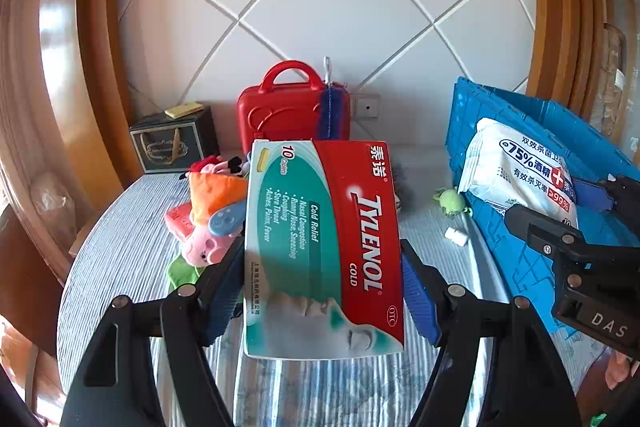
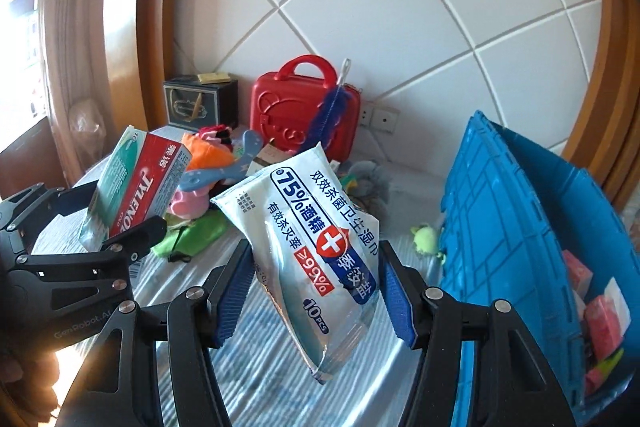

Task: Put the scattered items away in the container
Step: 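Lift the Tylenol box and wipes pack and carry both over the blue box, then open both tools to drop the Tylenol box and wipes pack into the box, then withdraw both tools from the box back toward the pile, then grasp the small white box with left tool while right tool grasps the green plush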

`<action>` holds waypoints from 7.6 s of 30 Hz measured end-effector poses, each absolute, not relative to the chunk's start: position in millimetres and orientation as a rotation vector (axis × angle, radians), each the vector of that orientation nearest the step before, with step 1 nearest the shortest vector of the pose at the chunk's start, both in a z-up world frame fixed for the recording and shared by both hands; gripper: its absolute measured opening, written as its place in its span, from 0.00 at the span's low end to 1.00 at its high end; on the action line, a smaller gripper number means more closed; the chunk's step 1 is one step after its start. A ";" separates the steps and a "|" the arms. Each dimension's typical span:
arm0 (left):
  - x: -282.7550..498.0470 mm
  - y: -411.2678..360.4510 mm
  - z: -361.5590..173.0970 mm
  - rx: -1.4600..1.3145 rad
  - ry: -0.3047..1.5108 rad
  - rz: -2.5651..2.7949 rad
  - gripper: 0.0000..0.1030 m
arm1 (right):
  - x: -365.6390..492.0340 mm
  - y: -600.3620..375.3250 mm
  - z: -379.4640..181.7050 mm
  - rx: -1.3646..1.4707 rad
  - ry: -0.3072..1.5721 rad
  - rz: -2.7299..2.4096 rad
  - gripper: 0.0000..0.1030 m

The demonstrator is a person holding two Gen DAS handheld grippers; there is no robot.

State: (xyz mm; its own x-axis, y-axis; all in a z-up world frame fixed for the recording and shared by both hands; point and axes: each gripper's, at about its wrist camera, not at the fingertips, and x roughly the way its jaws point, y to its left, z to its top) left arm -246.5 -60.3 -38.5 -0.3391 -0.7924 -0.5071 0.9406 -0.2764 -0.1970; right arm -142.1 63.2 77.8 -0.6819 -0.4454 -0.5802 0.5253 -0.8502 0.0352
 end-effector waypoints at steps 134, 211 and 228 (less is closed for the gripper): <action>-399.0 86.1 26.2 0.255 0.652 -1.466 0.76 | -210.0 279.4 106.1 0.730 -0.013 -2.351 1.00; -393.8 -316.2 -268.6 0.596 0.845 -1.573 0.75 | -339.1 72.6 -181.2 1.161 -0.228 -2.800 0.74; -341.6 -357.3 -281.7 0.410 0.919 -1.534 0.37 | -486.2 19.5 -187.6 1.202 0.083 -3.054 0.96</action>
